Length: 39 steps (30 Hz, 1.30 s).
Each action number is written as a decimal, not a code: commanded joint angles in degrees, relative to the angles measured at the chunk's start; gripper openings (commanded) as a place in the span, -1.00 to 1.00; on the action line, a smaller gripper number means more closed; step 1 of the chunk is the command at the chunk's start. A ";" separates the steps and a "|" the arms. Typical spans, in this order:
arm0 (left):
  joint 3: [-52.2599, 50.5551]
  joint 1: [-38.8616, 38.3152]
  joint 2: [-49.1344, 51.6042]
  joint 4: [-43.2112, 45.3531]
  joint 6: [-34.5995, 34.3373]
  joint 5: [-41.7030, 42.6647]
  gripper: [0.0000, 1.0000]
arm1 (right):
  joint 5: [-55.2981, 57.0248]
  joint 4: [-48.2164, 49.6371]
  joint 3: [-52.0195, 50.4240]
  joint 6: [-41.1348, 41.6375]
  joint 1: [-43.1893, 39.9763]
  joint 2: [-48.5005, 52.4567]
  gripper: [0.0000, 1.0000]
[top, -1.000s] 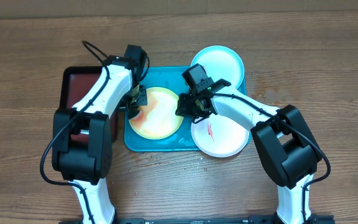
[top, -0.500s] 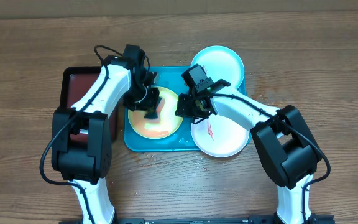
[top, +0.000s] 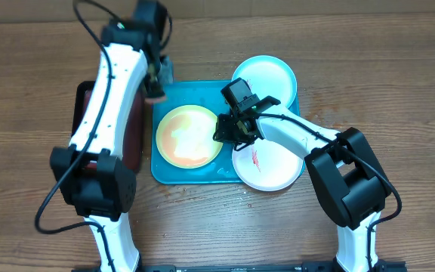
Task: Clean dirty plates on tray and stack at the side
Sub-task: 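Raise the left gripper with the sponge off the plate, then tilt the yellow plate up with the right gripper to drain it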
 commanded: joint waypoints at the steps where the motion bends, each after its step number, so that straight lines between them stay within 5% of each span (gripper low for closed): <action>1: 11.15 0.28 -0.98 -6.01 -2.19 -2.86 -0.92 | 2.69 -2.58 0.79 0.11 -0.48 -0.17 -0.93; 5: 17.79 0.31 -0.98 -11.17 0.39 -2.86 -0.92 | 4.48 -7.82 4.90 -2.86 -0.48 -4.68 -0.93; 17: 15.39 0.28 -0.94 -12.81 0.70 -1.75 -0.92 | 27.56 -19.43 7.06 -2.84 0.94 -21.53 -0.93; 39: 5.53 0.28 -0.79 -10.21 0.70 2.36 -0.91 | 84.11 -27.65 7.04 -2.84 26.45 -23.19 -0.93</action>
